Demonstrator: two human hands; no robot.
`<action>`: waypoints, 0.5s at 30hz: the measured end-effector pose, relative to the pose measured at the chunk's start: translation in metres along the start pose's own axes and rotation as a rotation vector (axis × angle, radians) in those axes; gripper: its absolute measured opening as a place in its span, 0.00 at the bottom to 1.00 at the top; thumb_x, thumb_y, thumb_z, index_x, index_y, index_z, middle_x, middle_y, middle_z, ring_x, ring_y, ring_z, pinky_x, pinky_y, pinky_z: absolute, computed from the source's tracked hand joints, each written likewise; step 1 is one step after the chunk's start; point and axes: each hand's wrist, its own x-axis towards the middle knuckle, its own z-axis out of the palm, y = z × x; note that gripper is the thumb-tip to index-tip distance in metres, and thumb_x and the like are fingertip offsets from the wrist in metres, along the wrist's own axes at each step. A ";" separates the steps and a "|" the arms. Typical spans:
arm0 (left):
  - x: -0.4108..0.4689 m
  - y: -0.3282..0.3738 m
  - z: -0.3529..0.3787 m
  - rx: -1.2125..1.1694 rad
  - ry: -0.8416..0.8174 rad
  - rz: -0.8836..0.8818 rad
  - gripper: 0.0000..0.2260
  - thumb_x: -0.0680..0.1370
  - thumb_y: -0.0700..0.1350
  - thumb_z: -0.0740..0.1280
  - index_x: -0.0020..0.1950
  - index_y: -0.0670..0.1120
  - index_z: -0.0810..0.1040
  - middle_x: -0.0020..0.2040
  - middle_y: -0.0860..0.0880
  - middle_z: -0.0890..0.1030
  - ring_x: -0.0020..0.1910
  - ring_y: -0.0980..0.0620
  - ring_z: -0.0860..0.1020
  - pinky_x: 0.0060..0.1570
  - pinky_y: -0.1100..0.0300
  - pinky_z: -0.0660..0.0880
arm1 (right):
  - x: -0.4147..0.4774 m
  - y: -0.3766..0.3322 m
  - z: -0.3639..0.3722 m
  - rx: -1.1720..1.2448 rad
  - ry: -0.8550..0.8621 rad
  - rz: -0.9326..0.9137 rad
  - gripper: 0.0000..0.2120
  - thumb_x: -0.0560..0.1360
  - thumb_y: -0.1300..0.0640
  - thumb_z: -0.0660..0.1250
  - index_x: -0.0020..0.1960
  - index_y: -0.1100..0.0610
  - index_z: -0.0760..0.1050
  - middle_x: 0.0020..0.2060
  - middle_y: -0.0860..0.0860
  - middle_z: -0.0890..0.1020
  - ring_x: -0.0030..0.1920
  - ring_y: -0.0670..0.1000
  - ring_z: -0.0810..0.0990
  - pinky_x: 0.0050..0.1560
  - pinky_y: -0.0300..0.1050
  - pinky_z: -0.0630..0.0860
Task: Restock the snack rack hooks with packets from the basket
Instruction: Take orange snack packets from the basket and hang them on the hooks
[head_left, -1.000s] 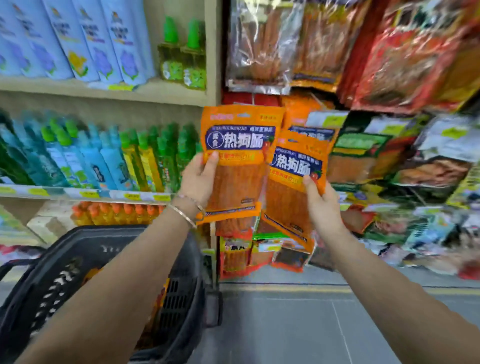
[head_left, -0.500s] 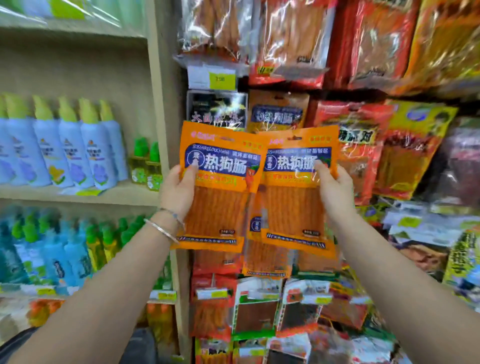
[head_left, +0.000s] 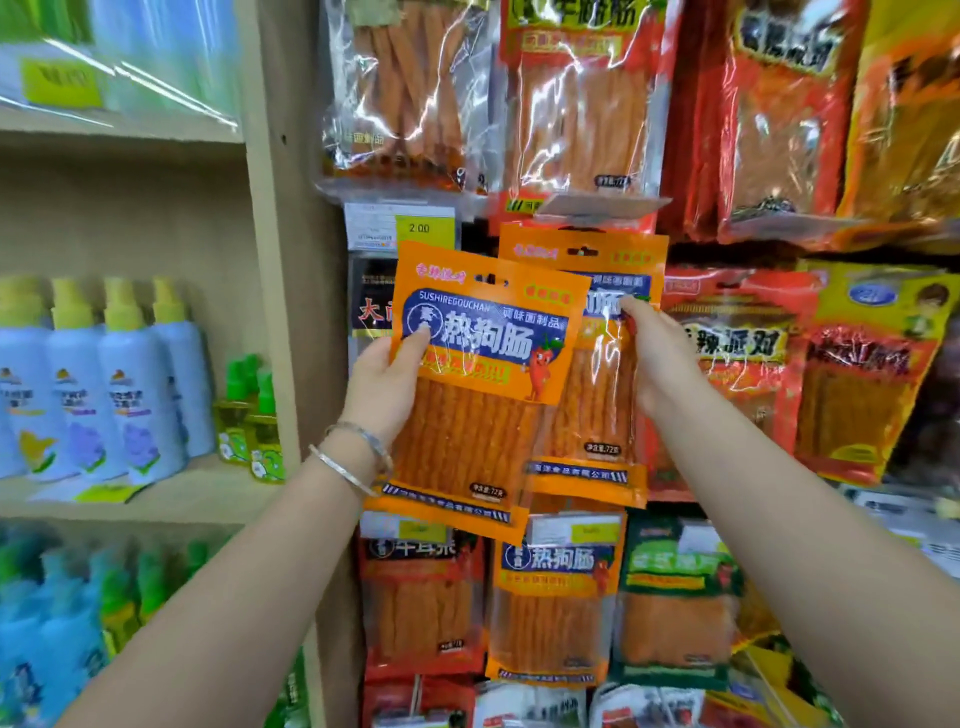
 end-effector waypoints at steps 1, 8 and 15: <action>0.002 -0.001 0.001 -0.009 -0.018 -0.006 0.10 0.78 0.54 0.63 0.43 0.51 0.78 0.35 0.56 0.84 0.34 0.58 0.82 0.28 0.68 0.75 | 0.003 0.003 -0.001 0.003 0.005 0.018 0.05 0.76 0.51 0.64 0.46 0.53 0.75 0.28 0.45 0.83 0.29 0.45 0.82 0.29 0.37 0.75; 0.006 -0.005 0.015 0.021 -0.033 -0.014 0.11 0.78 0.55 0.63 0.44 0.50 0.78 0.35 0.54 0.84 0.33 0.58 0.82 0.28 0.67 0.75 | 0.006 0.026 -0.018 -0.133 0.062 -0.008 0.07 0.75 0.49 0.63 0.46 0.52 0.76 0.45 0.50 0.83 0.51 0.53 0.82 0.56 0.53 0.76; 0.007 -0.008 0.017 0.032 -0.040 -0.054 0.11 0.78 0.56 0.62 0.48 0.51 0.79 0.40 0.55 0.85 0.38 0.57 0.83 0.32 0.65 0.75 | 0.000 0.010 -0.026 -0.161 -0.020 -0.301 0.05 0.77 0.54 0.65 0.44 0.48 0.79 0.43 0.47 0.84 0.45 0.48 0.83 0.45 0.46 0.79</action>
